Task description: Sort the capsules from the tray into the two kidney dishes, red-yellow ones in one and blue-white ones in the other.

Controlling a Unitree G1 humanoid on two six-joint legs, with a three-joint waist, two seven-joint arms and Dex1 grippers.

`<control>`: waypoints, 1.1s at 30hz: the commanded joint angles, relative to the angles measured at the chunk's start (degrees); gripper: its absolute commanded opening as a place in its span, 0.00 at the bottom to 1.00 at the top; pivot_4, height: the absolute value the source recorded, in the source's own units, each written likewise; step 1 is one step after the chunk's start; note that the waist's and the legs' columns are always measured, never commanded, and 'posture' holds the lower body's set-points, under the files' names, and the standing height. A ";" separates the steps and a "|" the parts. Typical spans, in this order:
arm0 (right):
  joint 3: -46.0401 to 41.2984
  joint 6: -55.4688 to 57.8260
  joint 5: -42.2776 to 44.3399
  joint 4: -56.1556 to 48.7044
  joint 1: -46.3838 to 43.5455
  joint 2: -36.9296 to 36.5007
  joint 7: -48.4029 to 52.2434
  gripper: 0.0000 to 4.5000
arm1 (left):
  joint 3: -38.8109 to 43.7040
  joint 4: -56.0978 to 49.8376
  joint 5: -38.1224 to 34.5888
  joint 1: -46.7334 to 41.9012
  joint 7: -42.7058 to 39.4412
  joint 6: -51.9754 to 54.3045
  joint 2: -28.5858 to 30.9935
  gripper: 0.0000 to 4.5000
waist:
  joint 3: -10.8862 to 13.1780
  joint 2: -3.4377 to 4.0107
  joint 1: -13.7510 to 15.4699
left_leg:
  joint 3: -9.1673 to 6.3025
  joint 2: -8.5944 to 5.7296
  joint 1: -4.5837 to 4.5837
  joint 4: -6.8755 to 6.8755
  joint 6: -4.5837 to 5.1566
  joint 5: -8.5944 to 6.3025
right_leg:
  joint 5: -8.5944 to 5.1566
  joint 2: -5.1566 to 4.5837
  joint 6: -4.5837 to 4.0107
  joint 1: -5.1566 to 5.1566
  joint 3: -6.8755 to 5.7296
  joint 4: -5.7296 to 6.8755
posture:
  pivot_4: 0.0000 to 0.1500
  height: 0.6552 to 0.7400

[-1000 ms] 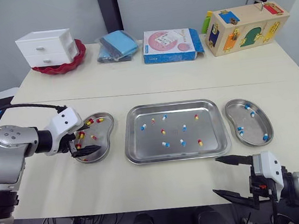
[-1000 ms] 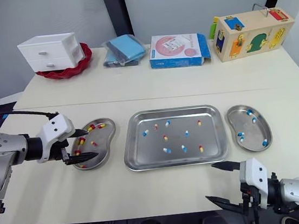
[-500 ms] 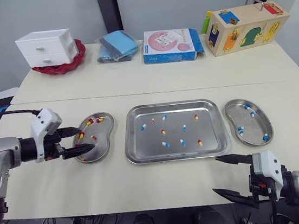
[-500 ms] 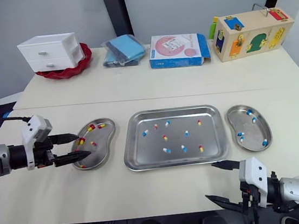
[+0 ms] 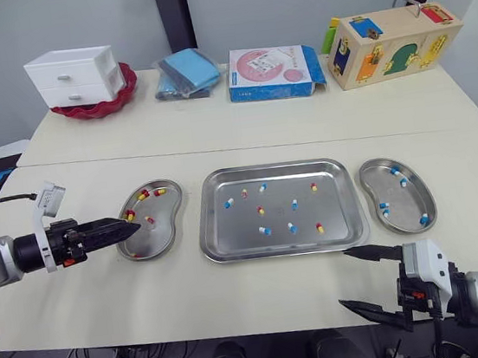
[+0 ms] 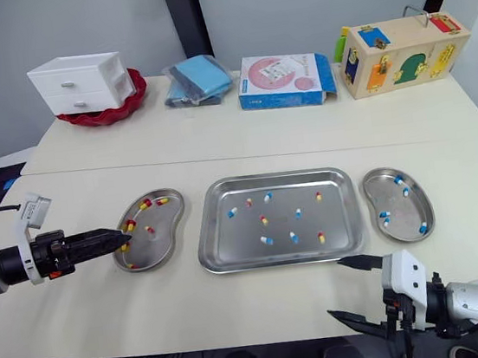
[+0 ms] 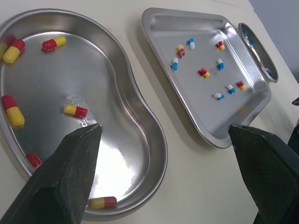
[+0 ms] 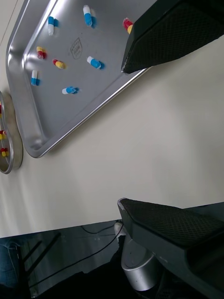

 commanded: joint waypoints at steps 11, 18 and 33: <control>-2.24 -0.21 1.09 -1.54 0.88 -0.74 0.19 1.00 | 4.86 -2.16 -1.08 2.87 0.88 -3.98 1.35 0.99 | 0.00 0.00 -0.03 | 0.01 0.00 0.00 -0.01 0.00 0.00 | 0.00 0.00 0.00 -0.01 0.02 0.00 | 1.00 1.00; -18.66 5.92 6.31 1.80 5.00 -7.98 4.50 1.00 | 10.63 -2.51 5.70 12.98 1.01 -14.63 8.80 0.99 | 0.01 -0.04 -0.03 | 0.02 0.02 -0.07 -0.05 -0.01 0.00 | 0.00 -0.01 -0.01 -0.06 0.01 -0.03 | 1.00 1.00; -26.63 7.27 0.62 34.23 -4.68 -21.14 16.16 1.00 | 20.22 4.34 19.07 32.26 1.25 -33.03 12.93 0.99 | 0.09 -0.13 -0.68 | 0.31 0.02 0.15 -0.40 0.00 -0.01 | -0.04 -0.07 -0.05 -0.11 0.20 -0.15 | 1.00 1.00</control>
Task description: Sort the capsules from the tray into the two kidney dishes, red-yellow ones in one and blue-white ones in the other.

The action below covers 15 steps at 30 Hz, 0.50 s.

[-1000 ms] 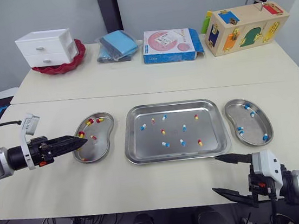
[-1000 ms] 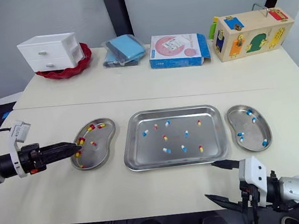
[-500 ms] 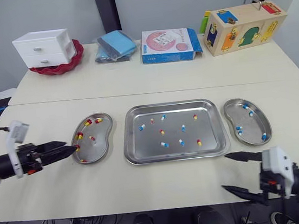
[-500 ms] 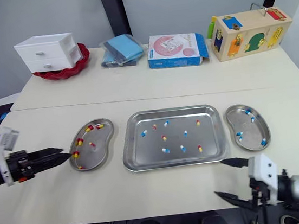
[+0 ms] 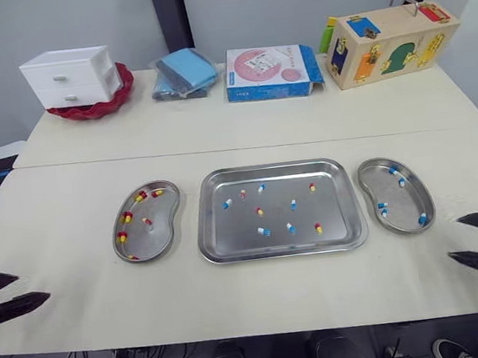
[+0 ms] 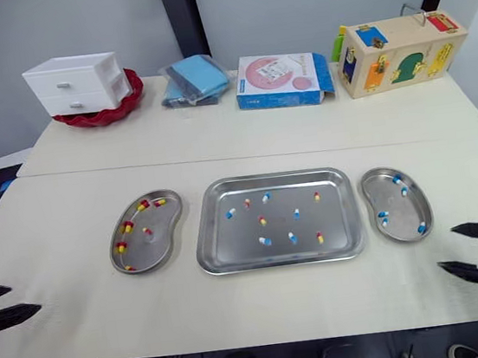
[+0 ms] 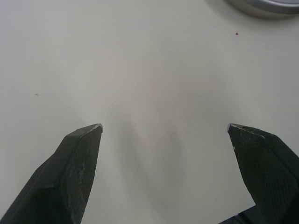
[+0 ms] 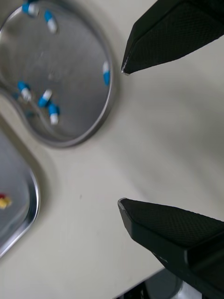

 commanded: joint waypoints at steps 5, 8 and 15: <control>1.53 -5.38 -3.60 7.17 -4.35 -1.51 4.16 1.00 | 5.64 -4.11 0.36 4.19 -0.13 -0.72 -1.37 0.99 | 0.03 0.06 -0.43 | 0.01 0.01 0.00 -0.26 0.00 0.00 | -0.03 0.00 -0.05 -0.07 -0.02 -0.04 | 1.00 1.00; 1.90 -6.31 -4.27 8.59 -5.60 -1.72 4.90 1.00 | 6.72 -5.91 -0.28 5.38 -0.43 -0.41 -2.59 0.99 | 0.04 0.07 -0.71 | 0.04 0.01 -0.02 -0.31 0.00 0.00 | -0.04 -0.01 -0.07 -0.10 0.00 -0.06 | 1.00 1.00; 2.48 -9.33 -7.25 11.35 -6.88 -2.26 6.06 1.00 | 8.04 -17.39 -4.46 6.32 -1.53 -6.10 -10.28 0.99 | 0.03 0.07 -0.69 | 0.05 0.01 0.01 -0.29 0.00 0.00 | -0.04 -0.02 -0.07 -0.05 0.00 -0.07 | 1.00 1.00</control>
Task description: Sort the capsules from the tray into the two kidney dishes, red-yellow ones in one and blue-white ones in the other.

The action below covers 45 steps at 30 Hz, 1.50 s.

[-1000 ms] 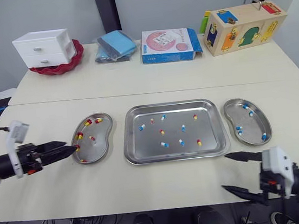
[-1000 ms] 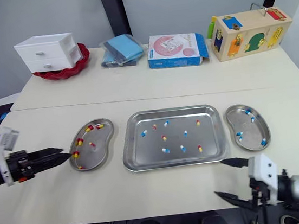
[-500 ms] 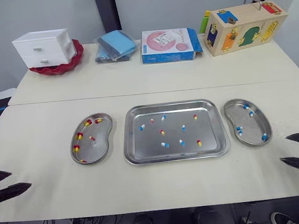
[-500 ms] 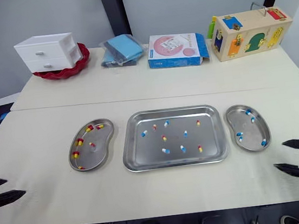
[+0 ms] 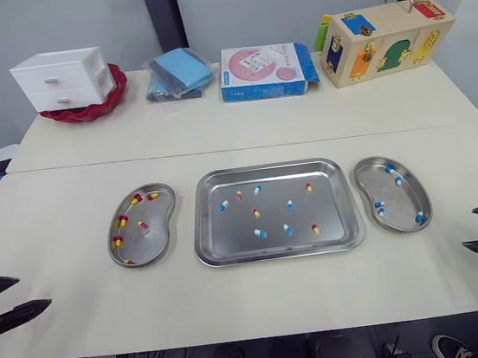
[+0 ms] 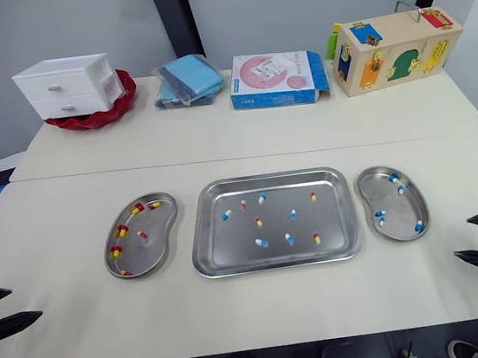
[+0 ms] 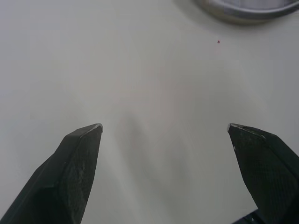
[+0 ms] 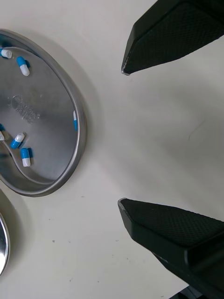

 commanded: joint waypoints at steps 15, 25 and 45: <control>6.90 26.20 19.94 -34.40 -14.47 0.11 -10.14 1.00 | -11.49 -34.67 -8.09 18.29 0.79 -22.76 -33.75 0.99 | -0.13 -0.04 0.41 | 0.00 -0.01 0.09 0.11 0.00 0.00 | 0.04 -0.02 0.07 0.23 0.07 -0.16 | 1.00 1.00; 40.60 34.62 11.45 -35.87 -46.34 18.01 -25.51 1.00 | -16.87 -36.34 -5.85 19.82 14.53 -31.56 -45.46 0.99 | -0.18 -0.15 0.60 | -0.14 -0.01 -0.06 0.20 0.01 0.00 | 0.12 -0.02 0.14 0.19 -0.03 -0.32 | 1.00 1.00; 61.94 12.48 -17.91 9.60 -70.73 47.93 -23.71 0.64 | -19.21 -35.04 -6.38 21.48 23.64 -33.02 -45.87 1.00 | -0.19 -0.15 -0.26 | -0.14 0.02 -0.52 0.20 -0.01 0.01 | 0.10 -0.02 0.09 -0.59 -0.07 0.16 | 1.00 1.00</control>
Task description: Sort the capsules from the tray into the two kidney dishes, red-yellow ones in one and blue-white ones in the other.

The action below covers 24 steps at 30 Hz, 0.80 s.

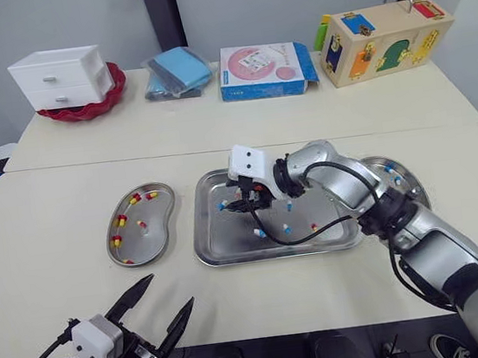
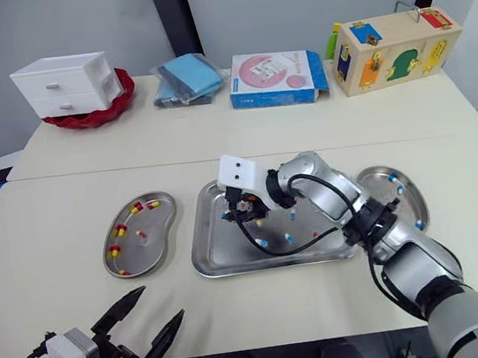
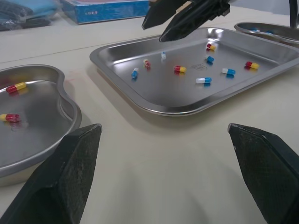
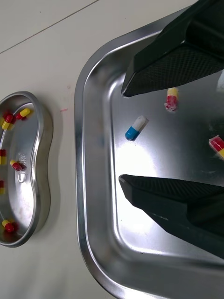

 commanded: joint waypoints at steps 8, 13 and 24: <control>-1.36 -7.43 -6.61 12.81 -3.81 6.78 1.09 0.64 | -1.10 -0.33 -0.43 1.34 1.31 -1.68 0.66 1.00 | 0.01 0.02 -0.28 | -0.01 0.01 -0.15 0.02 0.00 0.00 | 0.00 0.01 0.00 -0.16 -0.01 0.05 | 1.00 1.00; -2.20 -9.19 -8.54 18.98 -5.42 9.58 1.14 0.64 | -1.07 0.53 -0.65 1.53 1.18 -2.36 0.83 1.00 | 0.02 0.03 -0.65 | 0.00 0.00 -0.17 0.02 -0.01 0.01 | 0.00 0.01 0.00 -0.17 0.00 0.04 | 1.00 1.00; -3.11 -12.39 -12.70 27.09 -6.27 13.41 0.35 0.64 | -0.59 1.44 -0.88 2.04 0.88 -3.10 1.14 1.00 | 0.03 0.05 -1.37 | -0.01 0.00 -0.18 0.01 -0.01 0.01 | 0.00 0.01 -0.01 -0.19 0.00 0.06 | 1.00 1.00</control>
